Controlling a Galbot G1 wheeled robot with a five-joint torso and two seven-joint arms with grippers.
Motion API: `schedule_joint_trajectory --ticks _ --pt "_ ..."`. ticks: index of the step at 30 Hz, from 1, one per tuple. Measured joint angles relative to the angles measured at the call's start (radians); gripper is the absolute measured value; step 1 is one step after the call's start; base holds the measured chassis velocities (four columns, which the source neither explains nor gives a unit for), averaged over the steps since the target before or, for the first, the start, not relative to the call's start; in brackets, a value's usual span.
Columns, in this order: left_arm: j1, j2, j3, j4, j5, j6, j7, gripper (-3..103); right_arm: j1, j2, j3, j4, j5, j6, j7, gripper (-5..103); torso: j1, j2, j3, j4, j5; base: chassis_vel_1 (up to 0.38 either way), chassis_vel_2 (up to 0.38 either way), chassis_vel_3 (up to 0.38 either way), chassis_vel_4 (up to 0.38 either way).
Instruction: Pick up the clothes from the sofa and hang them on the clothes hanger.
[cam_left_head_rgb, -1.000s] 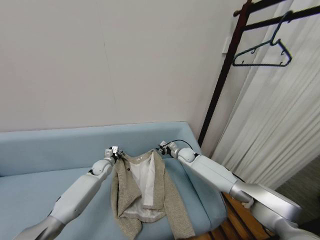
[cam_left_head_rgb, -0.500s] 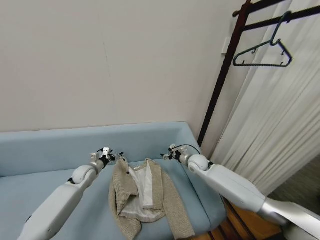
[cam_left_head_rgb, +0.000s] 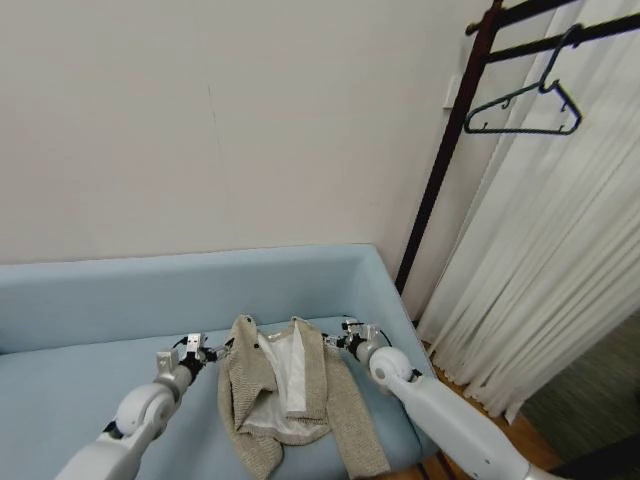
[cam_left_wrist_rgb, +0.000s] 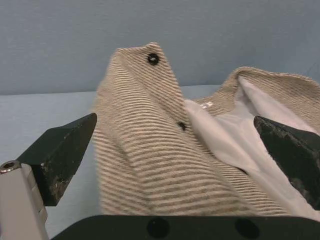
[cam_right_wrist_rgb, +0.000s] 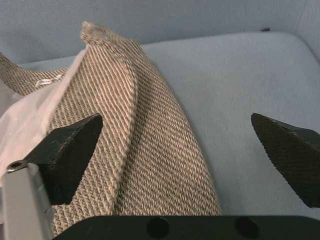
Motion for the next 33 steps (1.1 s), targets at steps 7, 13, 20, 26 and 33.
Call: schedule_joint_trajectory --ticks 7,13,20,26,33 --pt "-0.045 -0.044 0.06 0.02 -0.005 0.002 -0.018 100 -0.001 0.062 -0.005 -0.019 0.023 -0.002 0.024 79 0.0 0.0 0.0 0.001 0.0003 0.0 0.0 0.0 0.0" --pt "-0.118 -0.101 0.123 0.092 -0.007 0.028 -0.068 100 0.005 0.101 -0.023 -0.045 0.013 -0.002 0.025 77 0.0 0.0 0.0 0.0005 0.0001 0.0 0.0 0.0 0.0" --pt "-0.124 -0.125 0.125 0.111 -0.004 0.07 -0.156 100 0.005 0.112 -0.04 -0.046 0.012 -0.005 0.024 76 0.0 0.0 0.0 0.0009 0.0001 0.0 0.0 0.0 0.0" --pt "-0.135 -0.135 0.124 0.155 0.002 0.077 -0.158 100 0.002 0.124 -0.045 -0.052 0.012 -0.006 0.022 68 0.0 0.0 0.0 0.0007 0.0001 0.0 0.0 0.0 0.0" --pt "-0.142 -0.14 0.127 0.196 0.018 0.072 -0.139 82 0.001 0.15 -0.061 -0.063 0.011 -0.006 0.022 61 0.0 0.0 0.0 0.0007 0.0 0.0 0.0 0.0 0.0"
